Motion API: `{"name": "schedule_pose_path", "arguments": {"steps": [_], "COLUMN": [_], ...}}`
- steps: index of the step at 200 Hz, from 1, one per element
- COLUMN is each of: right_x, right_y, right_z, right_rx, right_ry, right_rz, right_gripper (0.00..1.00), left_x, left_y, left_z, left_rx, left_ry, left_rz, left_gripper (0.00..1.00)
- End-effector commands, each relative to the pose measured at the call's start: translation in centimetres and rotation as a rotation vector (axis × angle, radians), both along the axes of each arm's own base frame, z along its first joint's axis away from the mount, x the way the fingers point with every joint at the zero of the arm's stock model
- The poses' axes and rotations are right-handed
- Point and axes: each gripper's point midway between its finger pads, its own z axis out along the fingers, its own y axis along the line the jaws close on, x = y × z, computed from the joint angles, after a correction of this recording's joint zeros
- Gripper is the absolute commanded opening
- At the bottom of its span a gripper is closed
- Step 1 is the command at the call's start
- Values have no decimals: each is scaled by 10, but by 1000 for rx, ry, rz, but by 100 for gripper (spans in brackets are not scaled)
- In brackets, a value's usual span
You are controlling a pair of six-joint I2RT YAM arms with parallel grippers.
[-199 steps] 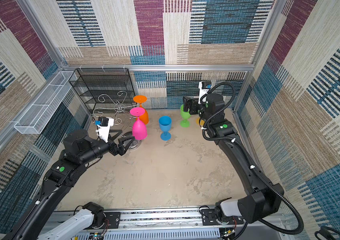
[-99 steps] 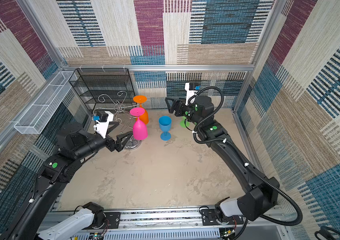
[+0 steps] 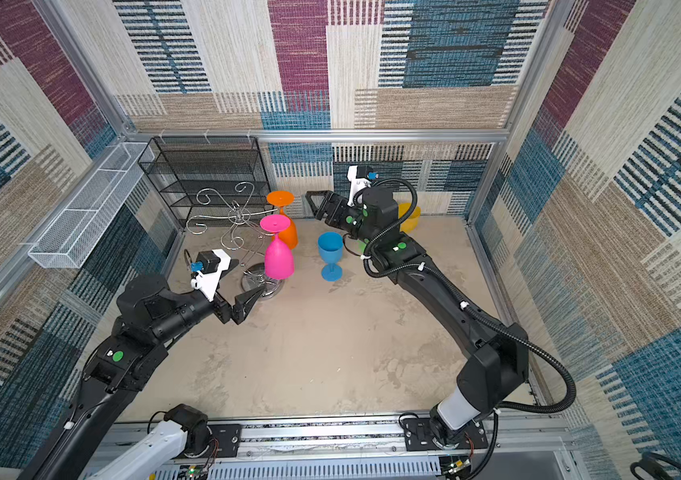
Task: Take the wine glass off the wine glass rack
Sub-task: 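Move the right gripper to the pink glass base on the rack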
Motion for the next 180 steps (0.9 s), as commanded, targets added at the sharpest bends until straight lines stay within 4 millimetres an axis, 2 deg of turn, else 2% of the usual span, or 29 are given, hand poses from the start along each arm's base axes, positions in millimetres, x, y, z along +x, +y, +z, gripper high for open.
{"name": "schedule_pose_path", "arguments": {"steps": [1, 53, 98, 180], "right_x": [0, 10, 15, 12], "right_y": [9, 30, 45, 79], "right_z": [10, -10, -31, -58], "right_rx": [105, 152, 182, 257], "right_ry": [39, 141, 220, 353], "right_rz": [31, 95, 117, 192], "right_gripper": [84, 73, 68, 54], "left_x": [7, 14, 17, 16], "left_y": [5, 6, 3, 0], "left_z": [16, 7, 2, 0], "left_rx": [-20, -12, -10, -5], "left_ry": [-94, -86, -70, -69], "left_rz": [41, 73, 67, 54], "left_gripper": [96, 95, 95, 94]}}
